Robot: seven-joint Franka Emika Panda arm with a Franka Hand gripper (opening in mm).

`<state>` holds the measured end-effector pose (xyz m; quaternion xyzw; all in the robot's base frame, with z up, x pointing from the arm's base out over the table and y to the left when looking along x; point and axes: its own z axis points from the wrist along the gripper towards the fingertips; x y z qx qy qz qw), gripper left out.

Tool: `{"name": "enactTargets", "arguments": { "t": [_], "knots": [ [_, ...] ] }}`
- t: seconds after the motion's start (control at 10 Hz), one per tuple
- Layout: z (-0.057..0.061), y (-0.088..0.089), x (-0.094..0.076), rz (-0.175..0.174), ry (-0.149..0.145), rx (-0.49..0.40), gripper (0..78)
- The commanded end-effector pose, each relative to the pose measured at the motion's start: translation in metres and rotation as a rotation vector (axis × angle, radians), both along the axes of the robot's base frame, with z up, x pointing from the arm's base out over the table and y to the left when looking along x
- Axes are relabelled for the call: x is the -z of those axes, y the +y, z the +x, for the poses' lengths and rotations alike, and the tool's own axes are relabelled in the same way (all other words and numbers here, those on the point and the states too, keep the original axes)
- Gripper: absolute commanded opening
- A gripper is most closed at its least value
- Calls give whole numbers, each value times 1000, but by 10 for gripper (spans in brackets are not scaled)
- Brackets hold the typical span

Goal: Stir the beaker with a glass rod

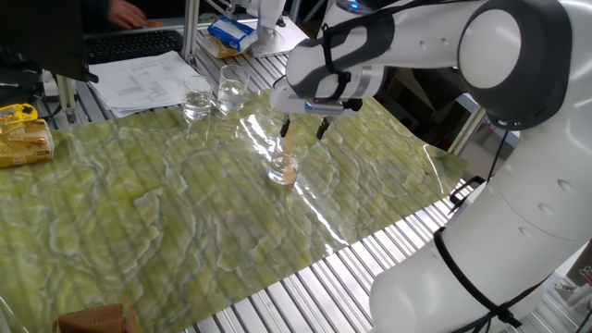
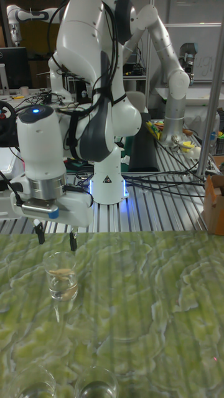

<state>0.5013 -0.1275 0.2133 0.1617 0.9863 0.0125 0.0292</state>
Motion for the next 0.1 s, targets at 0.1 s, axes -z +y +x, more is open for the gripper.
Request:
{"name": "enactTargets", "arguments": {
  "t": [0.1],
  "knots": [
    [9,2,-15,31,27,-28,774]
  ]
}}
